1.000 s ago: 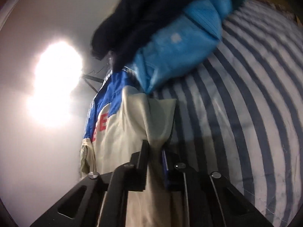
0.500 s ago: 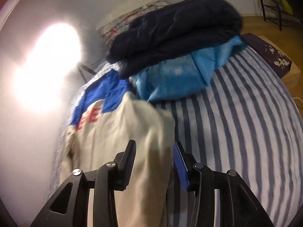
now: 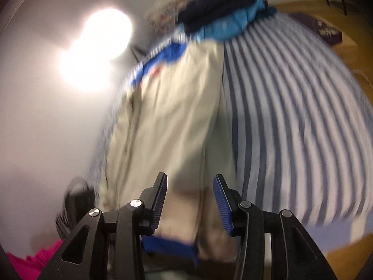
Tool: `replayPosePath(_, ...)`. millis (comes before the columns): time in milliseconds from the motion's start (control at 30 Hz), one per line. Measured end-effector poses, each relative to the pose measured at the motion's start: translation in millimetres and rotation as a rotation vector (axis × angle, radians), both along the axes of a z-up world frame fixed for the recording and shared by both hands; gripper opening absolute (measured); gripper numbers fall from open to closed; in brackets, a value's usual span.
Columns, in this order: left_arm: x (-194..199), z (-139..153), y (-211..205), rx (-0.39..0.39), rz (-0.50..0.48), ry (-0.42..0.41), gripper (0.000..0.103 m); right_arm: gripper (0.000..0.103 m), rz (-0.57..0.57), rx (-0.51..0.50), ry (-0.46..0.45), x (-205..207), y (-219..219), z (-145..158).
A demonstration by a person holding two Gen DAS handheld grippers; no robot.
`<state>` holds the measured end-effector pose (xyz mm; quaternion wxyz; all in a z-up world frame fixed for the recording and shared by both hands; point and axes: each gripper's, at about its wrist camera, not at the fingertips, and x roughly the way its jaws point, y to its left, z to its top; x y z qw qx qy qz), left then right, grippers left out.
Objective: Fold large clothes
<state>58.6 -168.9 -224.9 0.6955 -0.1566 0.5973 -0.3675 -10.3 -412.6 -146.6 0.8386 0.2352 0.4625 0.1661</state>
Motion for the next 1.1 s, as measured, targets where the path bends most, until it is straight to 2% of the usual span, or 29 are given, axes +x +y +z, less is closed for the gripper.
replayPosePath(100,6.6,-4.7,-2.6,-0.021,0.004,0.032,0.015,0.045,0.025,-0.014,0.076,-8.2,15.7,-31.9)
replayPosePath(200,9.6,-6.1,-5.0,-0.019,0.001,0.033,0.013,0.045,0.035,-0.014,0.138,-11.4,23.2,-54.2)
replayPosePath(300,9.0,-5.0,-8.9,-0.011,-0.001,0.02,0.012,0.045,0.061,-0.035,0.149,-9.6,31.4,-63.7)
replayPosePath(333,8.9,-5.7,-8.2,-0.013,0.0,0.019,0.012,0.04,0.071,-0.029,0.144,-9.3,33.1,-63.5)
replayPosePath(367,7.9,-4.1,-8.0,-0.012,0.002,0.018,0.01,0.021,0.082,-0.016,0.139,-9.7,33.9,-62.7)
replayPosePath(400,6.6,-3.4,-7.7,-0.01,0.003,0.015,0.009,0.009,0.097,0.009,0.139,-8.6,34.6,-62.3)
replayPosePath(467,2.3,0.1,-5.7,-0.016,0.002,0.011,0.008,0.002,0.102,-0.005,0.113,-10.3,36.9,-55.8)
replayPosePath(600,-7.0,12.7,-10.2,-0.054,-0.018,-0.019,0.007,0.0,0.091,-0.049,0.058,-18.8,34.2,-32.5)
replayPosePath(700,-7.7,10.5,-22.4,-0.044,-0.045,-0.04,0.007,0.0,0.083,-0.073,0.036,-23.8,25.0,-17.0)
replayPosePath(767,-5.1,1.1,-27.9,-0.024,-0.047,-0.021,0.007,0.0,0.077,-0.118,0.047,-23.1,20.3,-19.1)
replayPosePath(867,-7.6,-5.2,-30.0,0.022,-0.064,-0.038,0.007,0.0,0.075,-0.17,0.114,-16.5,20.7,-43.3)
replayPosePath(967,-11.4,4.8,-27.3,0.06,-0.084,-0.095,0.007,0.005,0.107,-0.172,0.136,-13.8,25.0,-55.5)
replayPosePath(1033,-15.1,11.7,-24.3,0.08,-0.083,-0.131,0.008,0.027,0.09,-0.183,0.1,-15.4,23.0,-48.2)
replayPosePath(1067,-18.1,15.3,-22.5,0.08,-0.084,-0.147,0.008,0.047,0.071,-0.203,0.07,-16.7,21.0,-42.7)
replayPosePath(1100,-20.5,17.8,-21.3,0.084,-0.085,-0.159,0.011,0.053,0.054,-0.217,0.04,-17.9,18.5,-37.4)
